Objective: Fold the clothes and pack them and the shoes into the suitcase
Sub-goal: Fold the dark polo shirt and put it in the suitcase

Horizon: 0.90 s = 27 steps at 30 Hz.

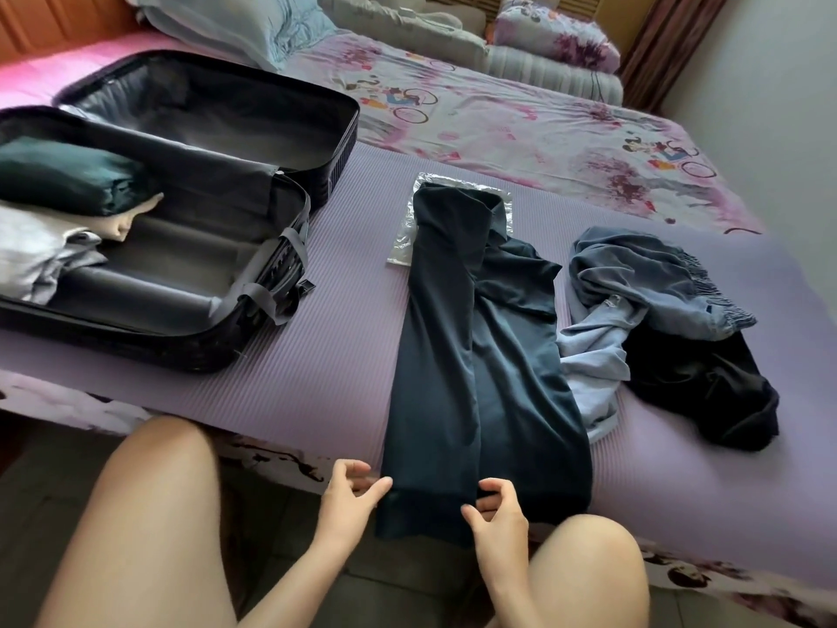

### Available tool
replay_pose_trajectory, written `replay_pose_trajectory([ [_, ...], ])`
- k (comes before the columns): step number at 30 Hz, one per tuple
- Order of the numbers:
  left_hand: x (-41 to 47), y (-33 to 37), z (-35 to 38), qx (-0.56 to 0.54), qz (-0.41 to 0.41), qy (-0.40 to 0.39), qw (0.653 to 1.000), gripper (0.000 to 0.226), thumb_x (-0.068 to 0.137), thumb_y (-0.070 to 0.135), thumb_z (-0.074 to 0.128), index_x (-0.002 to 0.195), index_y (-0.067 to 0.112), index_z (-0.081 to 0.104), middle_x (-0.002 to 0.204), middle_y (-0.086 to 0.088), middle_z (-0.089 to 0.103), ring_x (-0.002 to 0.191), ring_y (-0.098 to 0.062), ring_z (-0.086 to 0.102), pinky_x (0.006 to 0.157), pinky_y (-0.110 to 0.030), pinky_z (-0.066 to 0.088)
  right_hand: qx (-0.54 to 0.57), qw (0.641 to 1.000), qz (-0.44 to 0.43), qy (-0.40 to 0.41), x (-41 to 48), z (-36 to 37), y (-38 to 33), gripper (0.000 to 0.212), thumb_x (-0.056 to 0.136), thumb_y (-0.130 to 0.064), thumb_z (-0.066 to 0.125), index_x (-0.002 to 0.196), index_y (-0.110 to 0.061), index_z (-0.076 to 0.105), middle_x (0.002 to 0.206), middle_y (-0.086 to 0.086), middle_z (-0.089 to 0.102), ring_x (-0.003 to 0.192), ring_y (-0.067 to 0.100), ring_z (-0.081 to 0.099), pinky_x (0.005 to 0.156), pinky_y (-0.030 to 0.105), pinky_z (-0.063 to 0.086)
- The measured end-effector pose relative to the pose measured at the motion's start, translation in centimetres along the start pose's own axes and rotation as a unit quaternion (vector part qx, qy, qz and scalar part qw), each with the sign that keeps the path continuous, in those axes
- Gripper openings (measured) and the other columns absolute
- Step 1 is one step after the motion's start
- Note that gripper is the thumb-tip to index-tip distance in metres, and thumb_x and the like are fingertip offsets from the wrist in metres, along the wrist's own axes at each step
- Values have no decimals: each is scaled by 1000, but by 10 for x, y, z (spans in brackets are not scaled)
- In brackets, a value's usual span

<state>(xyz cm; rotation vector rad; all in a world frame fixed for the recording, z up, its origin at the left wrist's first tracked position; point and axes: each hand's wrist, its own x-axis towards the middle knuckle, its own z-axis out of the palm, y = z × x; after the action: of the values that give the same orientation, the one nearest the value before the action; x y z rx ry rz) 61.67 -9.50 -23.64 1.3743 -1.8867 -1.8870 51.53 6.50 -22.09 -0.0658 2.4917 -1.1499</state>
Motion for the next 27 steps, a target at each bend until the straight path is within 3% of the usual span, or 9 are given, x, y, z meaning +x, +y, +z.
replay_pose_trajectory([
  [3, 0, 4, -4, 74, 37, 3, 997, 29, 82, 24, 71, 102, 18, 50, 91, 5, 61, 90, -10, 60, 67, -13, 43, -53, 999, 7, -9, 1, -2, -3, 26, 80, -16, 72, 99, -23, 54, 77, -4, 61, 74, 10, 58, 64, 25, 44],
  [6, 3, 25, -12, 185, 128, 34, 974, 17, 87, 34, 62, 99, 26, 53, 86, 11, 62, 79, -1, 59, 61, -11, 42, -113, 992, -33, 39, 6, -13, -24, 19, 80, -32, 71, 92, -32, 55, 78, -11, 62, 78, 10, 59, 62, 29, 40],
  [9, 21, 57, -18, 179, 194, 66, 962, 11, 91, 30, 57, 100, 24, 56, 91, 9, 60, 82, -2, 57, 65, -11, 42, -53, 994, -71, 70, 31, -26, -58, 13, 82, -32, 70, 89, -26, 61, 79, -10, 65, 80, 15, 61, 69, 32, 45],
  [13, 68, 94, -12, 119, 187, 62, 973, 19, 92, 18, 57, 111, 18, 55, 104, 3, 59, 95, -10, 57, 79, -19, 46, -1, 992, -103, 78, 90, -23, -107, 21, 84, -27, 69, 100, -15, 63, 81, -5, 65, 83, 20, 63, 78, 35, 48],
  [17, 117, 125, 5, 96, 186, 77, 975, 28, 91, 11, 58, 118, 9, 53, 114, -2, 59, 106, -17, 57, 93, -27, 45, -9, 992, -102, 80, 155, -4, -144, 35, 86, -32, 67, 113, -13, 57, 94, -3, 64, 98, 20, 60, 83, 34, 45],
  [22, 169, 152, 33, 96, 149, 59, 982, 39, 90, 19, 60, 126, 11, 46, 120, -5, 56, 106, -19, 56, 93, -32, 46, -10, 995, -74, 69, 209, 26, -168, 48, 83, -35, 69, 122, -15, 51, 93, -6, 58, 107, 20, 55, 77, 31, 41],
  [27, 206, 158, 45, 187, 157, 92, 965, 38, 90, 19, 61, 125, 14, 47, 116, -4, 52, 104, -20, 54, 89, -31, 46, -3, 981, -106, 161, 237, 26, -163, 30, 84, -18, 66, 111, -16, 54, 82, -5, 57, 96, 24, 57, 73, 30, 37],
])
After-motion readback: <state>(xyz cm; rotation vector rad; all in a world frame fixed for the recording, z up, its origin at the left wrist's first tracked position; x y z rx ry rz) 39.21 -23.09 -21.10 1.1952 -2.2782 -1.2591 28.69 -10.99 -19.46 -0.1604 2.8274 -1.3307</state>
